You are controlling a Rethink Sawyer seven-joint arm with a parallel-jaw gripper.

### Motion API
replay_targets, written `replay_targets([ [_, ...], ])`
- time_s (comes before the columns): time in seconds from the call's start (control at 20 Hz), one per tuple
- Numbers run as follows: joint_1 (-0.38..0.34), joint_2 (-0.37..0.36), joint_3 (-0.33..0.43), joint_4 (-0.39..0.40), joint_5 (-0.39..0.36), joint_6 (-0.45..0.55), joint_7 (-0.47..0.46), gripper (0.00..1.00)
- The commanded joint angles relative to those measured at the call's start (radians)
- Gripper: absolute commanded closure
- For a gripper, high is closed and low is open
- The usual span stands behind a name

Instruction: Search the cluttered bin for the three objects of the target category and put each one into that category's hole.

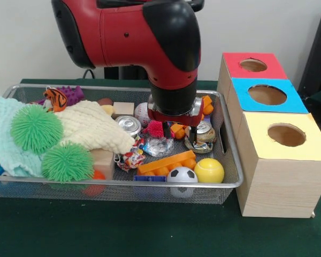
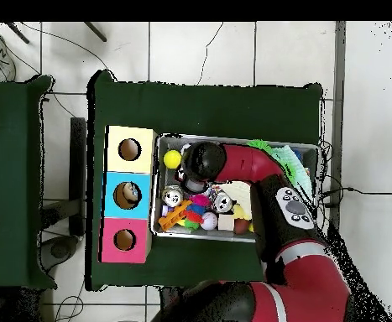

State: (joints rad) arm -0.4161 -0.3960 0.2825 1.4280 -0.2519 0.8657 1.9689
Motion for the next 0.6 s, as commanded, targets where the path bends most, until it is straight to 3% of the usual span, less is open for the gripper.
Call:
replay_targets([
  [0.05, 0.012, 0.089, 0.037, -0.055, -0.085, -0.025, -0.118, 0.00],
  [0.6, 0.025, 0.099, 0.012, -0.061, -0.154, -0.037, -0.105, 0.00],
])
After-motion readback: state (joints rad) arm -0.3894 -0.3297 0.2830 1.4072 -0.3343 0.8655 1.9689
